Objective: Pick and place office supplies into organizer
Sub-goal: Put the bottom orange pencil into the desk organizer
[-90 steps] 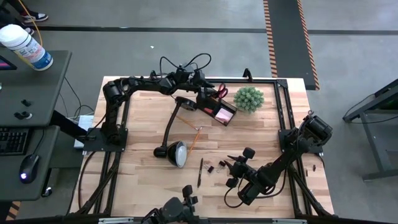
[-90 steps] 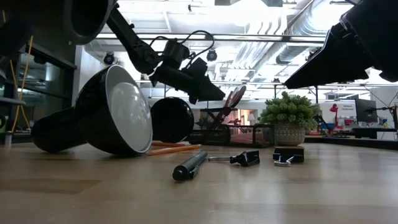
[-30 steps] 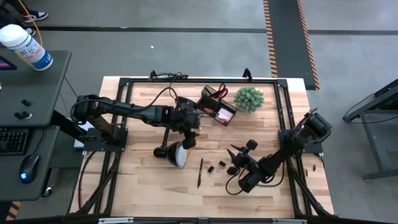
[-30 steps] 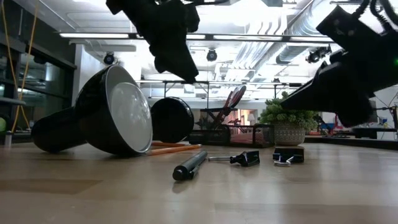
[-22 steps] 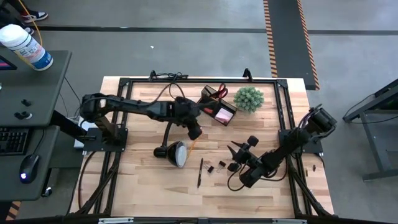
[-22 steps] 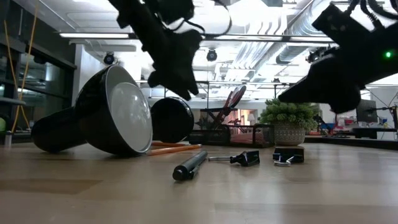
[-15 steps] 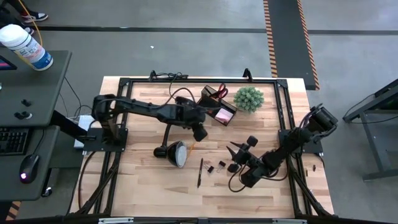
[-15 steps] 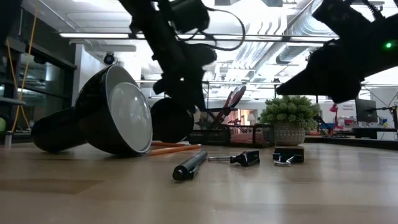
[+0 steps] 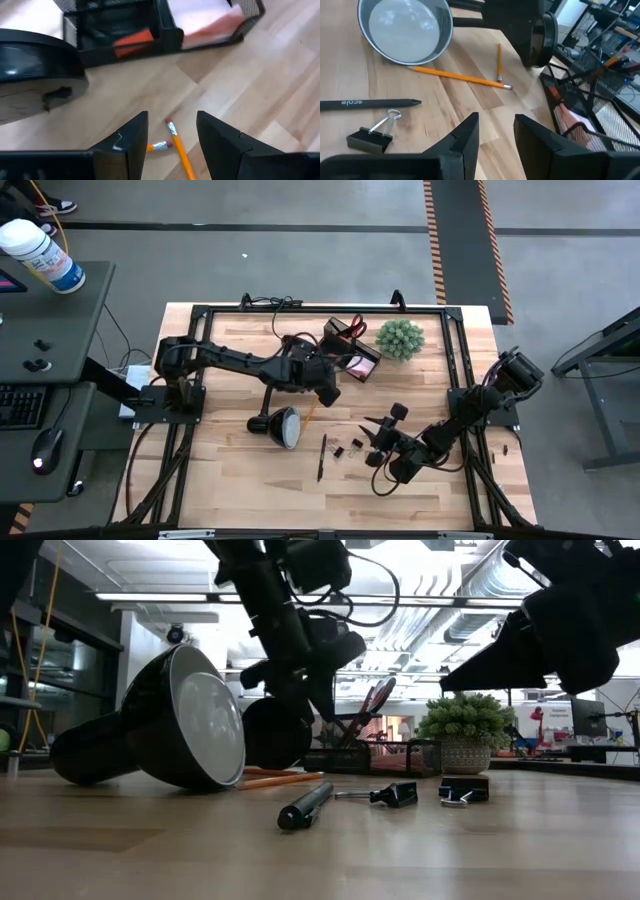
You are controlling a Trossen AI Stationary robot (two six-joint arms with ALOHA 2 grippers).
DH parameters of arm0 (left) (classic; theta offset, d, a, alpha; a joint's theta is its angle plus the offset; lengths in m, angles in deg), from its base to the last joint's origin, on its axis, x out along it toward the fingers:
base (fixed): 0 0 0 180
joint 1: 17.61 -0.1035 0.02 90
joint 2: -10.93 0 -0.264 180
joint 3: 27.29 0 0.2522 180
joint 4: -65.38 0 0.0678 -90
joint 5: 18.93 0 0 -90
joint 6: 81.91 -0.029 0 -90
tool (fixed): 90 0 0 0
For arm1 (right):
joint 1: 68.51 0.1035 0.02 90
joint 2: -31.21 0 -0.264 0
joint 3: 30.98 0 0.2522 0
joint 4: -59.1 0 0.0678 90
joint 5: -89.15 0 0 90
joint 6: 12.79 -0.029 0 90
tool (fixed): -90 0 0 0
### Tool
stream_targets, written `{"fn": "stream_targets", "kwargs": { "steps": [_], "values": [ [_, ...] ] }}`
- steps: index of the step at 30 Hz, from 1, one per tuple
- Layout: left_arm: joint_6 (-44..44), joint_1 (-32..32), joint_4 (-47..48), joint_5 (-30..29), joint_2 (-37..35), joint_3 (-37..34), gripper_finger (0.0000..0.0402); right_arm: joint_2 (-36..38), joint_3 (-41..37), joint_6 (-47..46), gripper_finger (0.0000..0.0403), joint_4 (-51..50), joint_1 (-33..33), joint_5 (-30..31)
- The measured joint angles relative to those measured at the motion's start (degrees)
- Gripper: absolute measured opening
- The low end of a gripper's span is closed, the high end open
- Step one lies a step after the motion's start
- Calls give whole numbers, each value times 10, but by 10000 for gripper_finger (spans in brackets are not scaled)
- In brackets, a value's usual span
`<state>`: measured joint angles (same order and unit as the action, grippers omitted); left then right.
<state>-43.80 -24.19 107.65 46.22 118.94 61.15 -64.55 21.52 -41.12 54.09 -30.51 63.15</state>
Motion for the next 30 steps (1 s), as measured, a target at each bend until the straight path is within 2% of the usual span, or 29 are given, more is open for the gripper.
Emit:
{"fn": "stream_targets", "kwargs": {
  "steps": [3, 8, 13, 19, 30],
  "values": [
    [31, 19, 0, -29, 0, 0, 156, 0, 0, 0, 114, 3, 0, -9],
    [73, 36, 2, -35, 1, 0, 156, 0, 0, -11, 114, 4, 0, -21],
    [103, 44, -2, -78, 18, -3, 156, 0, 0, -12, 114, 12, 0, -26],
    [115, 36, 3, -35, 56, 1, 156, 0, 1, 5, 114, 30, 0, -30],
    [135, 36, 8, -21, 79, 0, 156, -1, 1, 29, 114, 49, 0, -41]
  ]
}}
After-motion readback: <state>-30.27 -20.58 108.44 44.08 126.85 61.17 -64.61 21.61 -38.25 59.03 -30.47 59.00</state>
